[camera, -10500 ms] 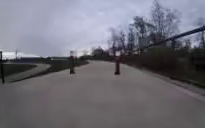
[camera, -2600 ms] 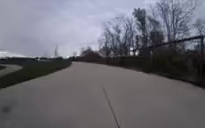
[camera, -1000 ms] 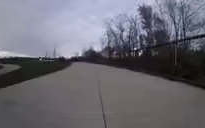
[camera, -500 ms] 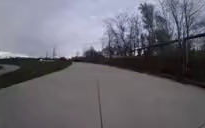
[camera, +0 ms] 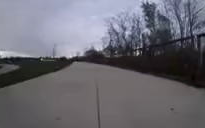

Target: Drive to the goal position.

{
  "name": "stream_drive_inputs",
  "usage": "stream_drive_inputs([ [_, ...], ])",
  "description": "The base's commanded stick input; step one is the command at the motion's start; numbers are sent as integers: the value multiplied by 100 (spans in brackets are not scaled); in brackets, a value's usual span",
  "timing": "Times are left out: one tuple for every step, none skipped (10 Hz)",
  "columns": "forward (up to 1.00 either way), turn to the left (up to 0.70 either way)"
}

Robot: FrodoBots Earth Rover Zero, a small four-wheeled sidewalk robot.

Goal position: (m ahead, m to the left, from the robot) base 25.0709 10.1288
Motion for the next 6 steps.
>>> stream_drive_inputs([
  [100,0],
  [100,0],
  [100,0],
  [100,0],
  [100,0],
  [100,0],
])
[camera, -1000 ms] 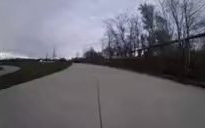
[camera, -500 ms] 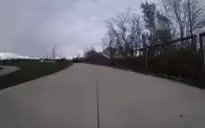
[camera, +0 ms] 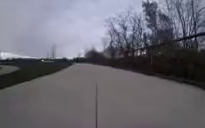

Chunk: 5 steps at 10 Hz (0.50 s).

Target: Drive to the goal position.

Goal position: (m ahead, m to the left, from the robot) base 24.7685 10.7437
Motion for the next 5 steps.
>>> stream_drive_inputs([
  [100,0],
  [100,0],
  [100,0],
  [100,0],
  [100,0],
])
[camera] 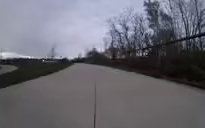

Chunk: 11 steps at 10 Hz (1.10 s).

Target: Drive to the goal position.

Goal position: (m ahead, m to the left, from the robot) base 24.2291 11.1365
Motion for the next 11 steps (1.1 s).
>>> stream_drive_inputs([
  [100,0],
  [100,0],
  [100,0],
  [100,0],
  [100,0],
  [100,0],
  [100,0],
  [100,0],
  [100,0],
  [100,0],
  [100,0],
])
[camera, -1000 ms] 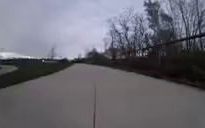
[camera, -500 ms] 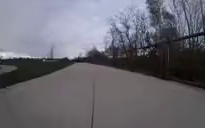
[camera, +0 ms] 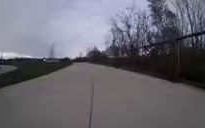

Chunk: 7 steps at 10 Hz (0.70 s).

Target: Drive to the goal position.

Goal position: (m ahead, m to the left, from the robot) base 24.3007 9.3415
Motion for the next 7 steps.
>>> stream_drive_inputs([
  [100,0],
  [100,0],
  [100,0],
  [100,0],
  [100,0],
  [100,0],
  [100,0],
])
